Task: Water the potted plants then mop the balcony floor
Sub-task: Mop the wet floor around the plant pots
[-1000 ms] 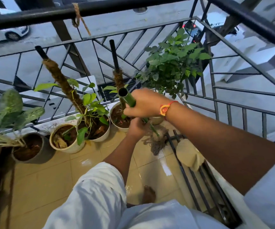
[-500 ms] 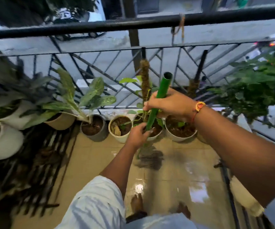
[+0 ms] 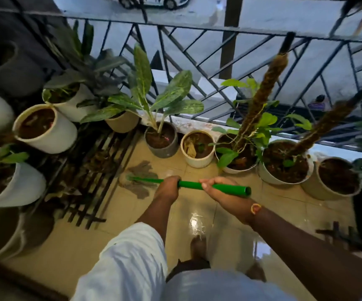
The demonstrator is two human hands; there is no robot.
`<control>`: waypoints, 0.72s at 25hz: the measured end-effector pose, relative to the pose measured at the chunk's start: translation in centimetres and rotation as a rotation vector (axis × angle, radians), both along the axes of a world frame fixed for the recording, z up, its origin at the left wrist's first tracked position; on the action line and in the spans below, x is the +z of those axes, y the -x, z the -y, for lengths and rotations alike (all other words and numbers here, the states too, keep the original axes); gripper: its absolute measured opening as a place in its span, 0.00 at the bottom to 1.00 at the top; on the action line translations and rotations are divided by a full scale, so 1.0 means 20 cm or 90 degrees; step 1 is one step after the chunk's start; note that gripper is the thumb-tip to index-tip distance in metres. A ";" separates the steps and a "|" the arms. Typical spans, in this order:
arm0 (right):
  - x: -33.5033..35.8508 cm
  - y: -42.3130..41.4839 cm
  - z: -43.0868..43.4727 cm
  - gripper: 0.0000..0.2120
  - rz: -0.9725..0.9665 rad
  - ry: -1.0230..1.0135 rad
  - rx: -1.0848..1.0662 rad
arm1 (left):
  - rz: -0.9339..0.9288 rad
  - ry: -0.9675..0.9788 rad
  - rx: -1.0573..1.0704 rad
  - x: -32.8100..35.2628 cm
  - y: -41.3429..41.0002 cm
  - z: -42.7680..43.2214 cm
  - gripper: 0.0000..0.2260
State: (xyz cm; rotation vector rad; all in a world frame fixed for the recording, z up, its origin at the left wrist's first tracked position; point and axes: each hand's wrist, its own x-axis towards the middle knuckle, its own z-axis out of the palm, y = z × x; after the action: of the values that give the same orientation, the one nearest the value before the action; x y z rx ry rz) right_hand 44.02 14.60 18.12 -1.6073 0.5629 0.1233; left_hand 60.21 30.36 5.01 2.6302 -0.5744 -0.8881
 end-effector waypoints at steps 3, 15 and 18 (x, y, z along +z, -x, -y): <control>-0.02 -0.07 -0.04 0.06 -0.001 0.003 0.040 | 0.005 -0.009 0.035 -0.01 -0.01 -0.09 0.08; 0.02 0.26 0.17 0.10 -0.062 -0.111 0.093 | 0.007 -0.039 0.060 0.13 0.56 0.02 0.10; 0.02 0.43 0.19 0.11 -0.075 -0.128 0.148 | 0.006 -0.043 0.104 0.14 0.79 0.00 0.10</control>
State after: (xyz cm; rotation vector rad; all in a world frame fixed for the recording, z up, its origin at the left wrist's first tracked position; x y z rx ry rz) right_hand 35.38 10.88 18.51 -1.4700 0.4375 0.4381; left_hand 44.38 30.37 7.86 2.6963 -0.3304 -0.8583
